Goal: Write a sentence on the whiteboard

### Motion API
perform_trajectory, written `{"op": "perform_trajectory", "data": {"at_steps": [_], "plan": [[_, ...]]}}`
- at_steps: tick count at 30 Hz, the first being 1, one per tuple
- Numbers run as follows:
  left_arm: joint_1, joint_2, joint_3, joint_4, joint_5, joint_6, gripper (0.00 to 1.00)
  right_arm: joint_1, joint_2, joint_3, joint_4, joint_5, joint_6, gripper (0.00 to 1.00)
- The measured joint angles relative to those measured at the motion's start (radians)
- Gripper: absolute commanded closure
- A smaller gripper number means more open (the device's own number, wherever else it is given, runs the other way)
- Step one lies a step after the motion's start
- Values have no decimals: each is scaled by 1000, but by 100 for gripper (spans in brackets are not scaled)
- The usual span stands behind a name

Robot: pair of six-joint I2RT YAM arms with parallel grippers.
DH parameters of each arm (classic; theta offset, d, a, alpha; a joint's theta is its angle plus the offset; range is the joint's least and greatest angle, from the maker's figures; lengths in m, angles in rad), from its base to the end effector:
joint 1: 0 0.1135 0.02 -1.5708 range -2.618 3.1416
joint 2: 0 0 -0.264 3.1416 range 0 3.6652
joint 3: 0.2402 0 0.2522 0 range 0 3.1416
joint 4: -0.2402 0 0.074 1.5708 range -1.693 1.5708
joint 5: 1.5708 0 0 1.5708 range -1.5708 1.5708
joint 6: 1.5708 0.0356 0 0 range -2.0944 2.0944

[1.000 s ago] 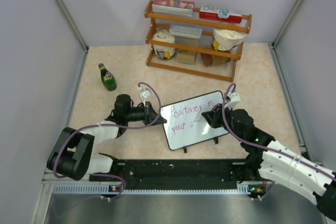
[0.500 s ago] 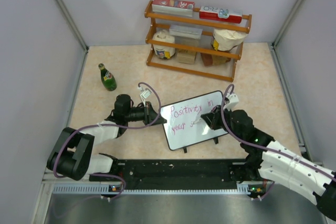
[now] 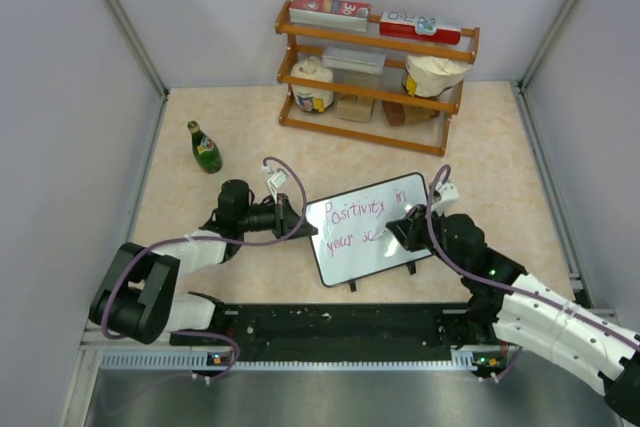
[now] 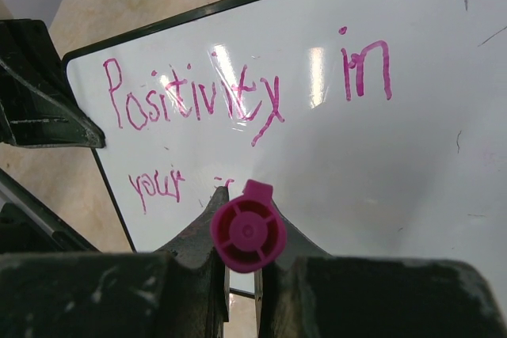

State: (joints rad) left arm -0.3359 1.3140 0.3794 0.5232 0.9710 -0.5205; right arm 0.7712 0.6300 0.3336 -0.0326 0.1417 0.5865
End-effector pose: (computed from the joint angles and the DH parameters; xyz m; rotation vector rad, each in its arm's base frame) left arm 0.2103 -0.1045 0.1698 0.5000 2.0401 -1.4927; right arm 0.1196 0.1092 0.2196 -0.0822 1.9734 0.7770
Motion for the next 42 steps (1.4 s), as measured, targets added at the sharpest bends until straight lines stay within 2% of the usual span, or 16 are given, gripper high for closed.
{"op": "perform_trajectory", "data": {"at_steps": [24, 42], "plan": [[0, 0, 0, 0, 0, 0, 100, 0, 80, 61, 48, 29, -18, 100], [0, 0, 0, 0, 1, 0, 100, 0, 5, 59, -3, 70, -18, 100]]}}
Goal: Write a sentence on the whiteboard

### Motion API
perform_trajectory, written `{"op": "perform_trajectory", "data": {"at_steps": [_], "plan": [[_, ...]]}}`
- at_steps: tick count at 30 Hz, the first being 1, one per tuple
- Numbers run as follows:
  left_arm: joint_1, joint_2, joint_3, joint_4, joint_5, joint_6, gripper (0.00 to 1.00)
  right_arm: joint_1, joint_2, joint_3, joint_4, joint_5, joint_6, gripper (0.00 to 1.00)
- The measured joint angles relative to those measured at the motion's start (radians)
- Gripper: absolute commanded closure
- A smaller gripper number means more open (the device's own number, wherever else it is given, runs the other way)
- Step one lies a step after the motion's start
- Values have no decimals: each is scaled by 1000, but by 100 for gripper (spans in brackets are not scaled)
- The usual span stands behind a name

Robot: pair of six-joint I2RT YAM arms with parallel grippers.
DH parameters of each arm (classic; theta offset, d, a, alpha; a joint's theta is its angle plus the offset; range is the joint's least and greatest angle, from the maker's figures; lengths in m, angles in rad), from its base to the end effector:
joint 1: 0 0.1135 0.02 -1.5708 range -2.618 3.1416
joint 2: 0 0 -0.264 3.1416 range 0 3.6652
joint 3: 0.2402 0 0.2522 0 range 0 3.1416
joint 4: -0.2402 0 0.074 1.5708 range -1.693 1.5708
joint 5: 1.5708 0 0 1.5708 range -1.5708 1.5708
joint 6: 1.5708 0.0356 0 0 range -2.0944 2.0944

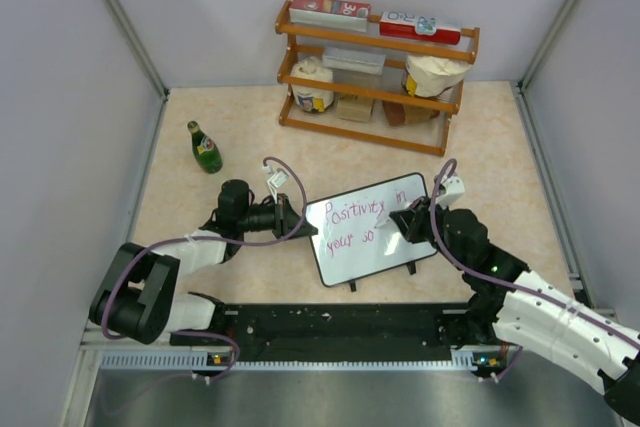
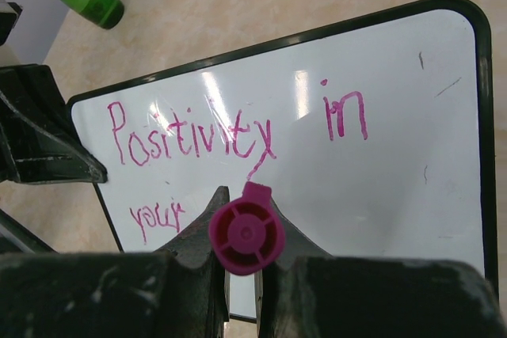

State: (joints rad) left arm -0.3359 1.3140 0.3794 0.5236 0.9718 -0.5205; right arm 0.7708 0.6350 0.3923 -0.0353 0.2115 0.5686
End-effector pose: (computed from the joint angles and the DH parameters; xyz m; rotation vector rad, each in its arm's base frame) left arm 0.2103 -0.1046 0.1699 0.5008 2.0396 -1.4934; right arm 0.1231 0.1091 0.2396 -0.0404 1.9073 0.7324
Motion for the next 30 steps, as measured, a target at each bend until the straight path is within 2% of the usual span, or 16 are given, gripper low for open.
{"op": "perform_trajectory", "data": {"at_steps": [30], "plan": [[0, 0, 0, 0, -1, 0, 100, -1, -24, -46, -24, -11, 20, 100]]}}
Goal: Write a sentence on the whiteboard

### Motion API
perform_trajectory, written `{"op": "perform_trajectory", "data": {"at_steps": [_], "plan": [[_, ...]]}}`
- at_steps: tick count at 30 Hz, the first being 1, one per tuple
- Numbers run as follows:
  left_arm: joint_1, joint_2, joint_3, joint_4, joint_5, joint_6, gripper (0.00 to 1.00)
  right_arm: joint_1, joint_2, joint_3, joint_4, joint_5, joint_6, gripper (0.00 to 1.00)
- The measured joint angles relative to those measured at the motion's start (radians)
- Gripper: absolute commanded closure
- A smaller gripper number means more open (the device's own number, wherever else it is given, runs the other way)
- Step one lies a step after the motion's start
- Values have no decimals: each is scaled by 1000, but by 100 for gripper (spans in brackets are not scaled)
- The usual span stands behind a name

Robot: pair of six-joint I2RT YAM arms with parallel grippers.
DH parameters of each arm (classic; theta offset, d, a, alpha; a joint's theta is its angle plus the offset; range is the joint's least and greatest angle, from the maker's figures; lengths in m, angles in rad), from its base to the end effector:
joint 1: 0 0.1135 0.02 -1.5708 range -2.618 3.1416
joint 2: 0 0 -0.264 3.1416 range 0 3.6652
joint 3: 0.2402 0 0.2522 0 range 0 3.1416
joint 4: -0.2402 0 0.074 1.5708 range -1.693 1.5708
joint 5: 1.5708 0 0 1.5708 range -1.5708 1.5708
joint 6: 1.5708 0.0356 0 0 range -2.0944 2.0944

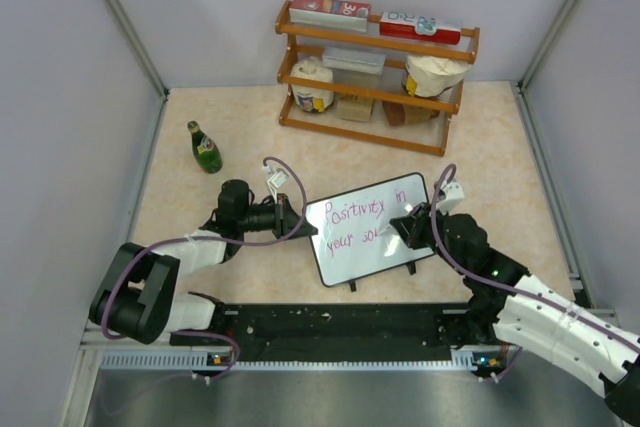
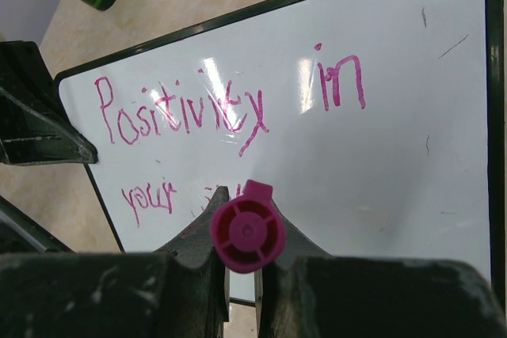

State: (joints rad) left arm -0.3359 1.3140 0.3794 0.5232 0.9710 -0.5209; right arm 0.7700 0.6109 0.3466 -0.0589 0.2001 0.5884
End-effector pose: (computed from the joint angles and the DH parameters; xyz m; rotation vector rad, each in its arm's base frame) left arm 0.2103 -0.1045 0.1698 0.4996 2.0404 -1.4930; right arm 0.1192 0.1057 0.2243 -0.0365 1.9552 0.7294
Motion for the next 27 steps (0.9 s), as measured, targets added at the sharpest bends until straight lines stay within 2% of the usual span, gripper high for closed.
{"op": "perform_trajectory", "data": {"at_steps": [27], "plan": [[0, 0, 0, 0, 0, 0, 100, 0, 14, 47, -40, 65, -24, 100]]}}
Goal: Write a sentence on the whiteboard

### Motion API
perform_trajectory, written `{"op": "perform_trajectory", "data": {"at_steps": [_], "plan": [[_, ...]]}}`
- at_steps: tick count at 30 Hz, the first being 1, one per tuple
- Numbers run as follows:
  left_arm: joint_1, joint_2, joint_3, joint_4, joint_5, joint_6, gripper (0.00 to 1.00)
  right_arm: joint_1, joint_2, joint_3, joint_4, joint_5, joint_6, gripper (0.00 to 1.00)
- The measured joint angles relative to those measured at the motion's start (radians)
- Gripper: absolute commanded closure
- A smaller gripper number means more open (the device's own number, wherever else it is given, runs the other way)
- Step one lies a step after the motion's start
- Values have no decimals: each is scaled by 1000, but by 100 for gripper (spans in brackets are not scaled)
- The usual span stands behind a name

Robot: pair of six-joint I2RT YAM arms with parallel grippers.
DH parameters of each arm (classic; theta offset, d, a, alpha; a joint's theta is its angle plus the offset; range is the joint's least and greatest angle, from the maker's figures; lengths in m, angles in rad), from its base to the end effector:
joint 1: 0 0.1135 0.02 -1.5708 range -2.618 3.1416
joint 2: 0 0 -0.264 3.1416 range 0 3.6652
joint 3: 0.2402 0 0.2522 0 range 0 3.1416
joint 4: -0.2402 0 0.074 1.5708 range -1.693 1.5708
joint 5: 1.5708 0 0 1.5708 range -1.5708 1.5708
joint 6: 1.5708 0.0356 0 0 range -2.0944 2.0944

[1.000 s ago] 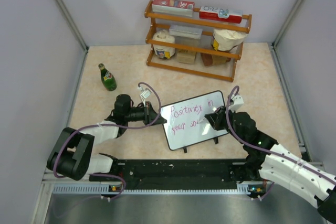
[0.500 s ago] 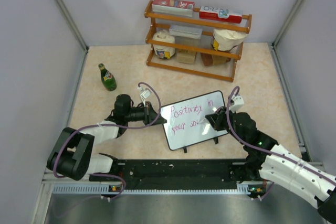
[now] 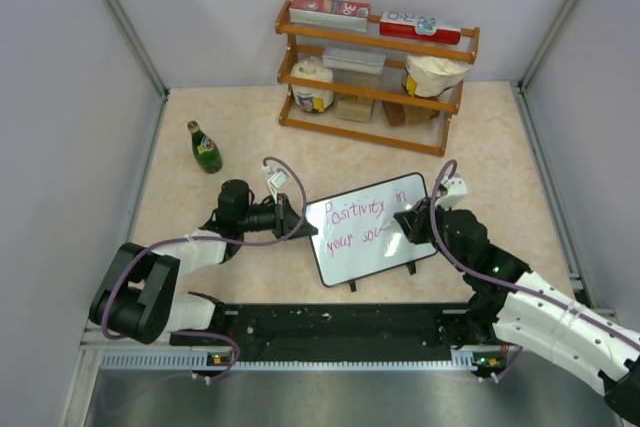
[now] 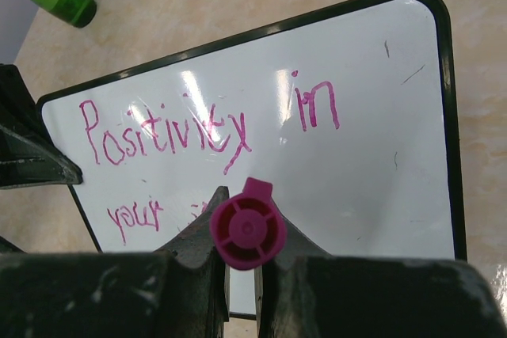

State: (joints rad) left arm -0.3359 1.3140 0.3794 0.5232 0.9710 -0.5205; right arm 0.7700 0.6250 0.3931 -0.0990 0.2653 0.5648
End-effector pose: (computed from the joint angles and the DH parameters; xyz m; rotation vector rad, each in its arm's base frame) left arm 0.2103 -0.1045 0.1698 0.5000 2.0401 -1.4927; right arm 0.1218 0.1051 0.2349 -0.0148 1.9438 0.6522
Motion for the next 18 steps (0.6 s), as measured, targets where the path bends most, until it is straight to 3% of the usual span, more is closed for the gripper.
{"op": "perform_trajectory", "data": {"at_steps": [18], "plan": [[0, 0, 0, 0, -1, 0, 100, 0, 5, -8, 7, -11, -3, 100]]}}
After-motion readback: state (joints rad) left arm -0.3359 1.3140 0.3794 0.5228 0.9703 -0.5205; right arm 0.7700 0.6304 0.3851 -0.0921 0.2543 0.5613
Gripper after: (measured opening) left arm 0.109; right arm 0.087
